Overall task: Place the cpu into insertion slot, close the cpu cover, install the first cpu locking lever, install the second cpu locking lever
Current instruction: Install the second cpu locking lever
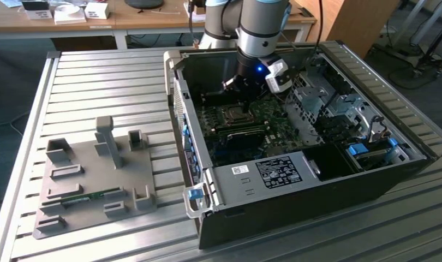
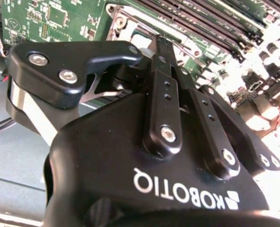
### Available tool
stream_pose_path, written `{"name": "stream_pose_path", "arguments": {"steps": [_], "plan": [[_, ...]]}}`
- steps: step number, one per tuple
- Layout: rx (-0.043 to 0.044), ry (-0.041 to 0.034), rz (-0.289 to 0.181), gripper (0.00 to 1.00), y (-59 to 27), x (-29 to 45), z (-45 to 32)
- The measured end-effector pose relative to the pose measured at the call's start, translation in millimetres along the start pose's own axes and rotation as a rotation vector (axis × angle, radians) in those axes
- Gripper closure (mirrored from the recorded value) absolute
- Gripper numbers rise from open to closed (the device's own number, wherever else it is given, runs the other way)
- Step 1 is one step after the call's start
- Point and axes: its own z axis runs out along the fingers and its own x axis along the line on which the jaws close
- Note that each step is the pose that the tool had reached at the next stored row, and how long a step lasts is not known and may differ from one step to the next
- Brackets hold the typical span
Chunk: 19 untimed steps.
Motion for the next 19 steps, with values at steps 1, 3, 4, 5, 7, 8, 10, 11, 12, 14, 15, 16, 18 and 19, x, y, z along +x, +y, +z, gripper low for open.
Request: {"name": "stream_pose_path", "arguments": {"steps": [1,3,4,5,7,8,10,11,12,14,15,16,18,19], "plan": [[-0.0008,0.0005,-0.013,0.89,0.0,0.0,0.1],[-0.0007,0.0011,-0.031,0.89,0.0,0.0,0.3],[0.0,0.0014,-0.04,0.89,0.0,0.0,0.5],[0.001,0.0018,-0.049,0.89,0.0,0.0,0.7],[0.004,0.002,-0.059,0.89,0.0,0.0,1.0],[0.0053,0.002,-0.061,0.89,-0.1,0.0,1.1],[0.0066,0.002,-0.062,0.89,-0.1,0.2,1.4],[0.0069,0.002,-0.063,0.89,-0.1,0.3,1.5],[0.0072,0.002,-0.063,0.89,-0.1,0.3,1.5],[0.0073,0.002,-0.063,0.89,-0.1,0.3,1.5],[0.0073,0.0019,-0.063,0.89,-0.1,0.3,1.6],[0.0074,0.002,-0.063,0.89,-0.1,0.3,1.5],[0.0075,0.0087,-0.063,0.89,0.0,0.3,1.9],[0.008,0.0194,-0.062,0.89,-0.1,0.3,2.0]]}}
